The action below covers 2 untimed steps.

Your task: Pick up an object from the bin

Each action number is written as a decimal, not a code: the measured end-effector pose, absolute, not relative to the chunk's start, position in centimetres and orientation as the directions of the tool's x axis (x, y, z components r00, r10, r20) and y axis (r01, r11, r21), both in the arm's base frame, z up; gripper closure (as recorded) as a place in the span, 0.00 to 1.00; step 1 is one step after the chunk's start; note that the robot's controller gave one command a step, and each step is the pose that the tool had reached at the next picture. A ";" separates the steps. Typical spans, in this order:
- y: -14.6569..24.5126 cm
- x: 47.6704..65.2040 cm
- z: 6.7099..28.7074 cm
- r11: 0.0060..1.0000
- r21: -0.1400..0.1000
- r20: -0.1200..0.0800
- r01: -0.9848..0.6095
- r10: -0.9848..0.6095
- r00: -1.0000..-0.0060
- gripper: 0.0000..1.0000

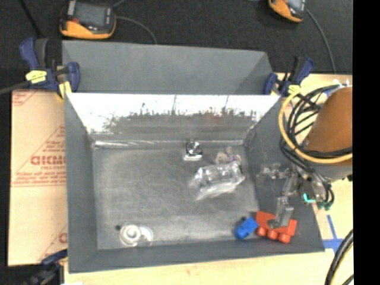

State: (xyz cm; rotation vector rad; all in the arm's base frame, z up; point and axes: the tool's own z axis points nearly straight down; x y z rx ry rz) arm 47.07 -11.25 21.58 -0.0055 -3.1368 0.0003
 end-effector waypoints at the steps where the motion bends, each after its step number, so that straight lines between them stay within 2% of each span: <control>1: -13.9 49.0 8.8 0.965 0.001 0.003 -0.264 -0.264 -0.965 0.00; 2: -13.9 49.1 9.1 0.963 -0.002 -0.002 -0.268 -0.268 -0.963 1.00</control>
Offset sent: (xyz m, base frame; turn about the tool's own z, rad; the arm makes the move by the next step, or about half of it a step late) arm 0.0197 -0.0257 -0.1248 -0.2720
